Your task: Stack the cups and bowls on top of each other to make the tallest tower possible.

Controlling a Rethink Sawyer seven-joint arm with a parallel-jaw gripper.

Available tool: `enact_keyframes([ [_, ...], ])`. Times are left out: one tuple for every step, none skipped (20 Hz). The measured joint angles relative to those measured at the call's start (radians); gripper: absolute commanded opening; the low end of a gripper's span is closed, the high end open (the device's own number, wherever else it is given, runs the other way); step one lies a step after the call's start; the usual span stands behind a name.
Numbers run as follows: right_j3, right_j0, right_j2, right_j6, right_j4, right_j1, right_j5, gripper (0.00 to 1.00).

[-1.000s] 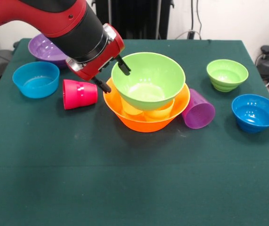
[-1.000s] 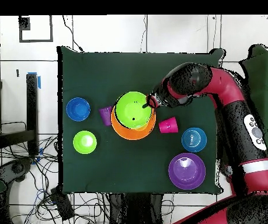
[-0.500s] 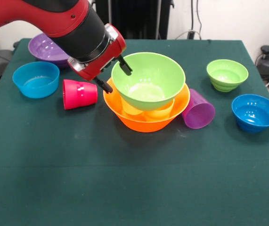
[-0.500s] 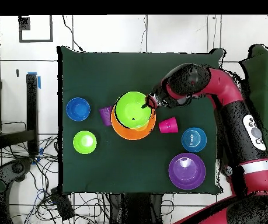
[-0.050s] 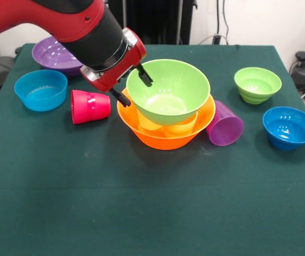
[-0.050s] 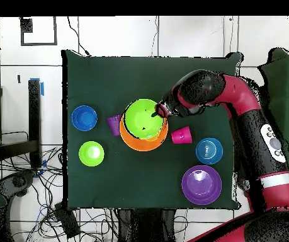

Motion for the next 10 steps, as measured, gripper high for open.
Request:
enact_keyframes([
  [0.002,0.0,0.0,0.0,0.001,-0.001,0.0,1.0],
  [0.003,0.0,0.0,0.0,0.002,-0.001,0.0,1.0],
  [0.004,0.0,0.0,0.0,0.004,-0.003,0.0,1.0],
  [0.004,0.0,0.0,0.0,0.007,-0.005,0.0,1.0],
  [0.004,0.0,0.0,0.0,0.009,-0.008,0.0,1.0],
  [0.004,0.001,0.0,0.0,0.014,-0.012,0.0,1.0],
  [0.004,0.001,0.0,0.0,0.017,-0.018,0.0,1.0],
  [0.005,0.001,0.0,0.0,0.021,-0.023,0.0,1.0],
  [0.005,0.001,0.0,0.0,0.024,-0.029,0.0,1.0],
  [0.005,0.001,0.0,0.0,0.027,-0.036,0.0,1.0],
])
